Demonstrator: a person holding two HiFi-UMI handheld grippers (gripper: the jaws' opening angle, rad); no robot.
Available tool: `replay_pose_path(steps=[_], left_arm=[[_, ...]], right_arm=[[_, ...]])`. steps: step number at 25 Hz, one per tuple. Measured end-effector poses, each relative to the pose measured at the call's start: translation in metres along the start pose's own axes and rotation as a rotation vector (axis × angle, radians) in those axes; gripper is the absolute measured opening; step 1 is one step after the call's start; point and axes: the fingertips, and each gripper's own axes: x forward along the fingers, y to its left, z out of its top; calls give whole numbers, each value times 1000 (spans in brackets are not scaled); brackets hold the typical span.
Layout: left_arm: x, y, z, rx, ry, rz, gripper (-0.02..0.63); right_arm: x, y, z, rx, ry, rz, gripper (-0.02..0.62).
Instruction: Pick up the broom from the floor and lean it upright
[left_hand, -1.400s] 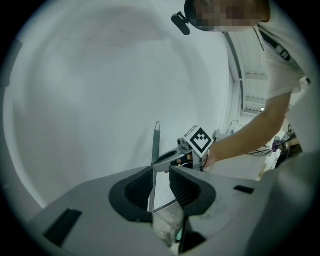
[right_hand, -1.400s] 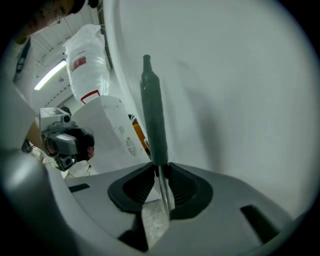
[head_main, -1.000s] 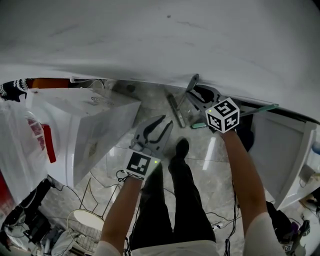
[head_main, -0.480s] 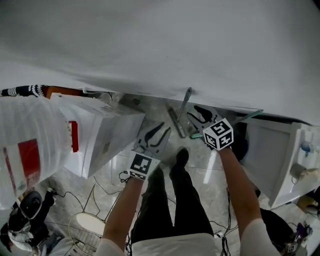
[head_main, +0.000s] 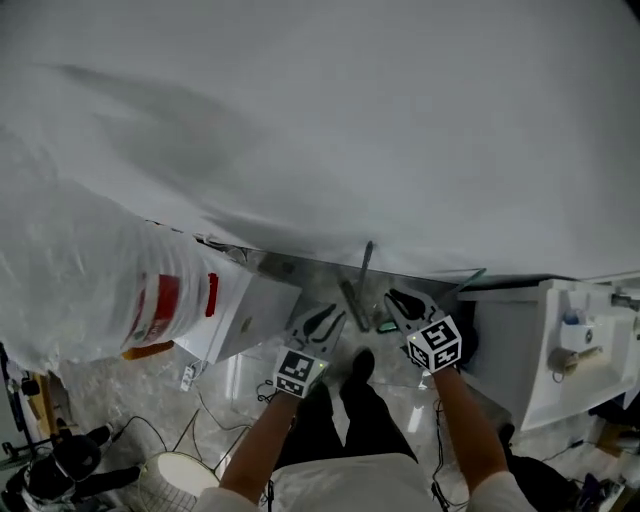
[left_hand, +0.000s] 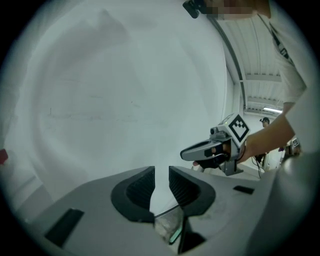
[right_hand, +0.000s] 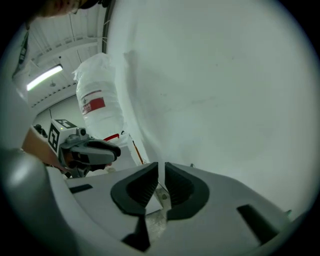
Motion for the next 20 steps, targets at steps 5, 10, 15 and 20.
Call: replay_pose_path(steps=[5, 10, 15, 20], left_arm=[[-41, -35, 32, 18, 35, -5, 61], [-83, -61, 59, 49, 43, -32, 52], [-128, -71, 82, 52, 30, -29, 33], [-175, -58, 95, -15, -4, -60, 18]], right_arm=[[-44, 29, 34, -6, 4, -17, 0], [-76, 62, 61, -36, -8, -8, 0], [-106, 97, 78, -72, -13, -20, 0], [-125, 135, 92, -75, -37, -66, 0]])
